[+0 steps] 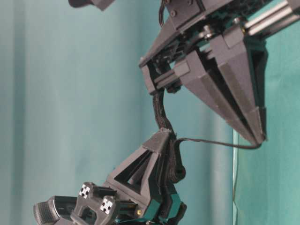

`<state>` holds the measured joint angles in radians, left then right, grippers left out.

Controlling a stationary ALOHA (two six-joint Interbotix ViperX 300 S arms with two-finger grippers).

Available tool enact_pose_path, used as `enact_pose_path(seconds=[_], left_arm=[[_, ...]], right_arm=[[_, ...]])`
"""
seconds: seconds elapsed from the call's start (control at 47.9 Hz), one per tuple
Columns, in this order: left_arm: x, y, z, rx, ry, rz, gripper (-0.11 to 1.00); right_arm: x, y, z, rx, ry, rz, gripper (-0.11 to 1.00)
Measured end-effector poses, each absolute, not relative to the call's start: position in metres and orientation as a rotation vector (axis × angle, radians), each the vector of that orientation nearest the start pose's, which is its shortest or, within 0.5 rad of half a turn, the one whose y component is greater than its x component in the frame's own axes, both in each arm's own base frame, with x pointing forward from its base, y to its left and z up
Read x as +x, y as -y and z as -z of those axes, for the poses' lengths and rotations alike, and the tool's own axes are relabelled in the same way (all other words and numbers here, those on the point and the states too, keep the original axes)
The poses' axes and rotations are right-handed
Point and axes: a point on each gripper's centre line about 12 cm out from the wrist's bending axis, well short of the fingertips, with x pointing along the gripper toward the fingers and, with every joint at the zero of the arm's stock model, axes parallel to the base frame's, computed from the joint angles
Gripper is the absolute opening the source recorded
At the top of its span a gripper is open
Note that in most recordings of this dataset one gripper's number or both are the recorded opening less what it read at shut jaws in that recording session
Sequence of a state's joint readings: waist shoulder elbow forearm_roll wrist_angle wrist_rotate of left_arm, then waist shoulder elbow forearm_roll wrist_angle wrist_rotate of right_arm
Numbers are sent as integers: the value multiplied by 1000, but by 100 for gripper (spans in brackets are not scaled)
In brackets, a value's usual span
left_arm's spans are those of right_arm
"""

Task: Peel off the Velcro with your right arm.

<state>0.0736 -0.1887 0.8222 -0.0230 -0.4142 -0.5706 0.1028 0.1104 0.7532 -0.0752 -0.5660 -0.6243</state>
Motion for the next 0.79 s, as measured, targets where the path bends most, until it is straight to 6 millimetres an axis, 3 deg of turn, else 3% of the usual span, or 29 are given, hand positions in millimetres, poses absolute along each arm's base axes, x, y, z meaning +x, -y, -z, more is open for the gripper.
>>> enact_pose_path(seconds=[0.209, 0.459, 0.793], left_arm=[[356, -28, -226, -596, -195, -150, 10], [353, -29, -226, -595, -195, -152, 10], [329, -27, -236, -593, -164, -142, 10]], right_arm=[[391, -46, -158, -689, -231, -236, 21], [384, -45, -159, -686, -229, -234, 17], [366, -40, -164, -655, -236, -207, 17]])
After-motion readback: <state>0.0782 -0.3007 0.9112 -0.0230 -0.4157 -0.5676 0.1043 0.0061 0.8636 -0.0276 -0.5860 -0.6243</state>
